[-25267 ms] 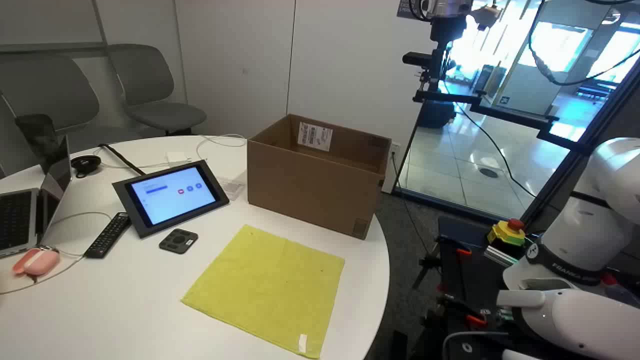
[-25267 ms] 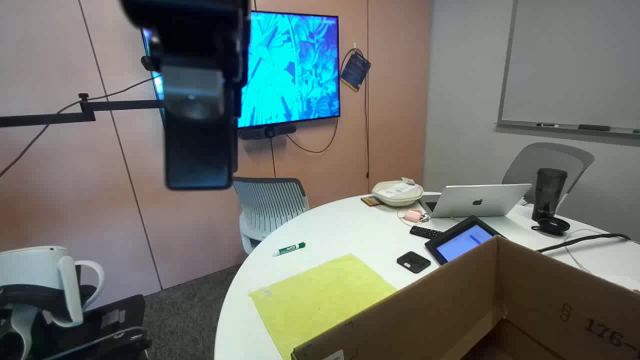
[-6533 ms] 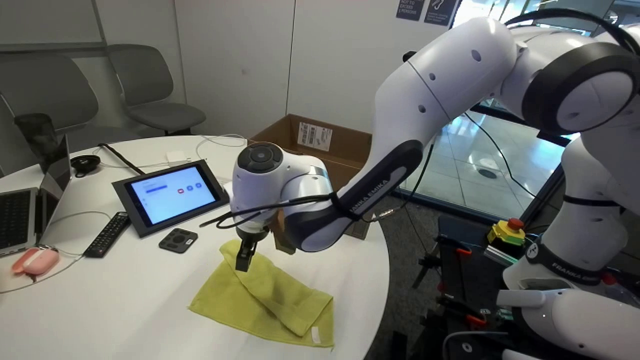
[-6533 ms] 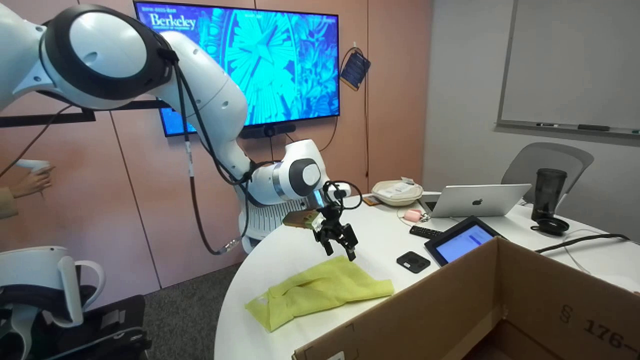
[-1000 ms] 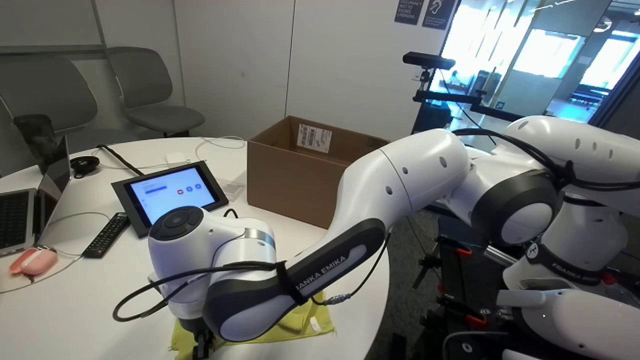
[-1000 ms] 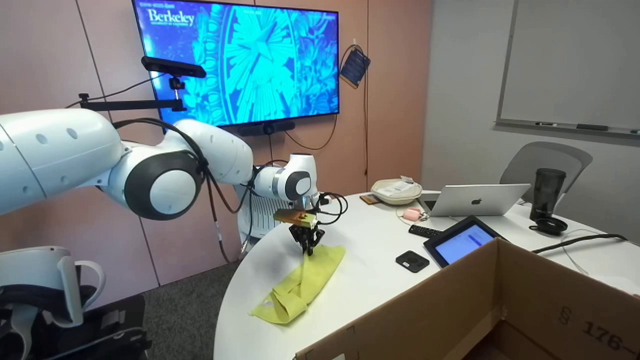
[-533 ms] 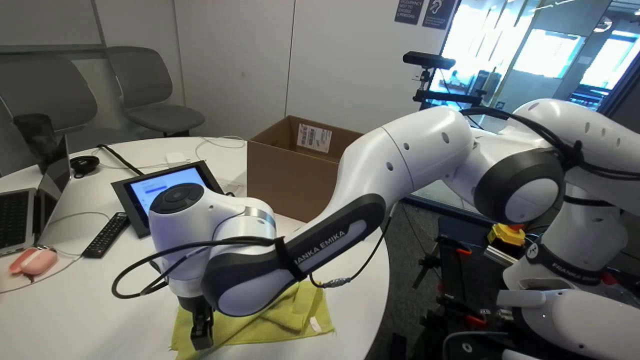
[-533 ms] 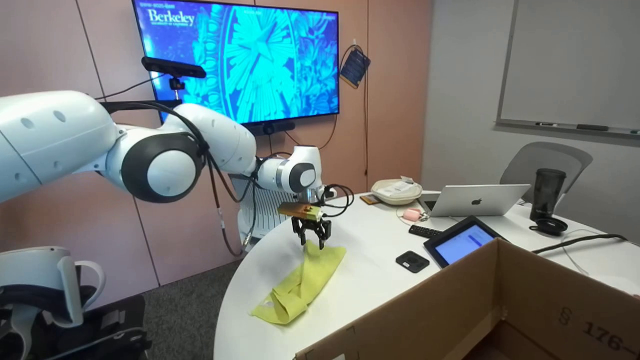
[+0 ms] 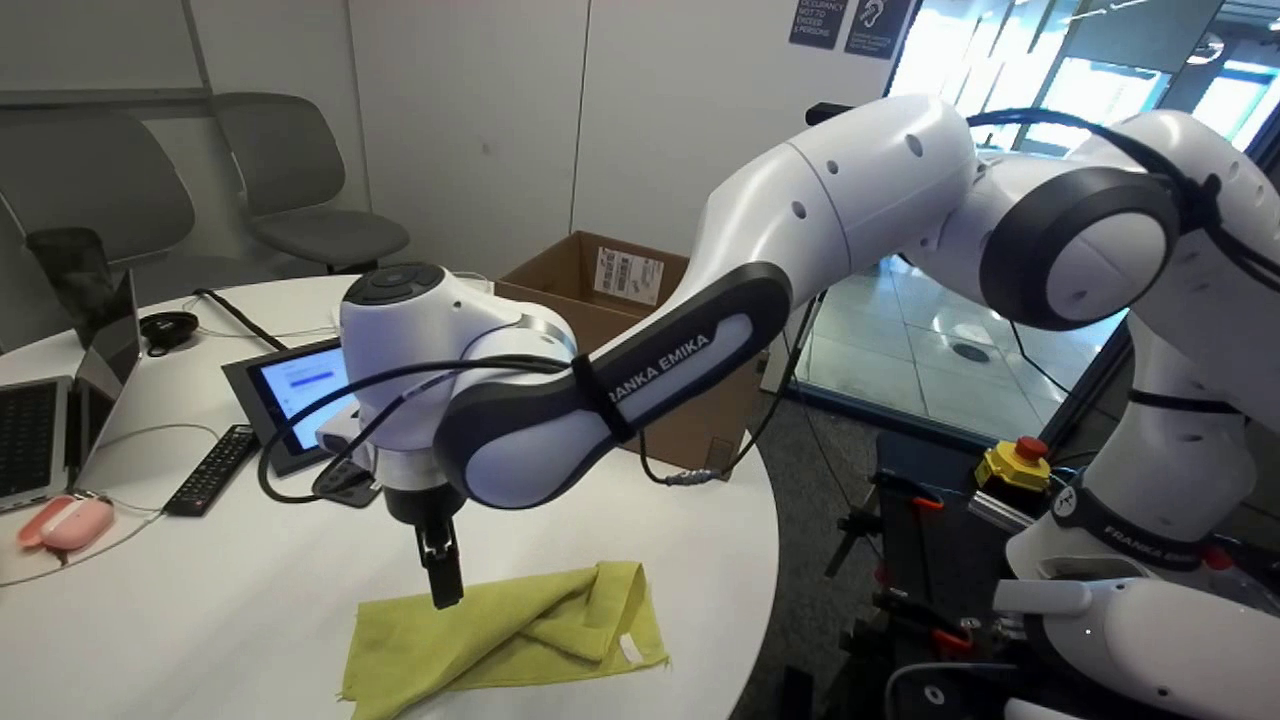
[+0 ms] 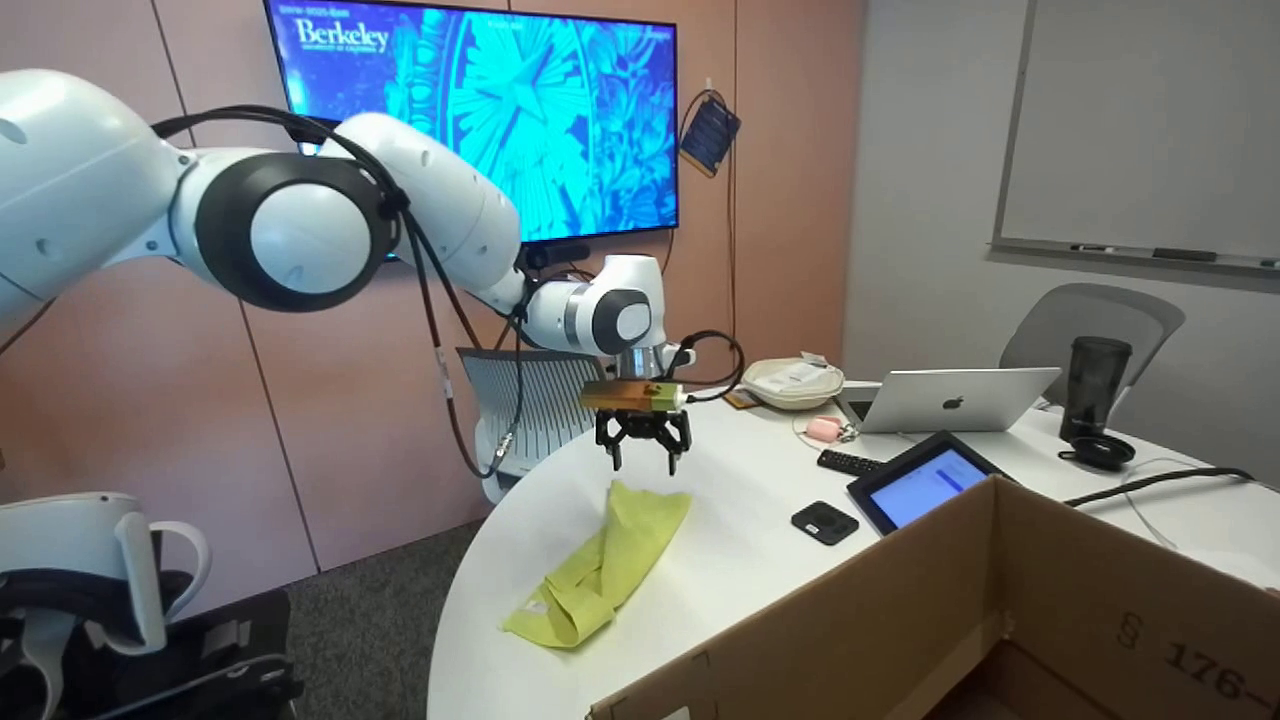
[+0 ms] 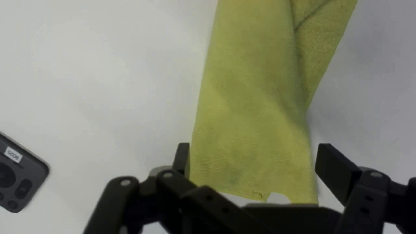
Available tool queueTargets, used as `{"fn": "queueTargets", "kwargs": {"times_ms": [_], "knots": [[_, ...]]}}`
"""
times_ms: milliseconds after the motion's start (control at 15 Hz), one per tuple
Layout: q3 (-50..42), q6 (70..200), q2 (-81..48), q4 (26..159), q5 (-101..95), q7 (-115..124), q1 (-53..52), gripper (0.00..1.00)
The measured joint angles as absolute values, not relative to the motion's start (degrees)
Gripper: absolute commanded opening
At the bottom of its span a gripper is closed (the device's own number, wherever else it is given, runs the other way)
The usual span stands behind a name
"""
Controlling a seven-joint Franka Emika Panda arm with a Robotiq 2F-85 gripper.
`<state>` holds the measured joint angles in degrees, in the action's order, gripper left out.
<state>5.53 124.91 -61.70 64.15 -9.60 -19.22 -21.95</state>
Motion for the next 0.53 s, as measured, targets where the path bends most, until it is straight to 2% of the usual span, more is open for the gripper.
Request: {"fn": "queueTargets", "kwargs": {"times_ms": [533], "knots": [[2.85,132.23,-49.93,84.97,-10.29,-7.77,-20.19,1.0]]}}
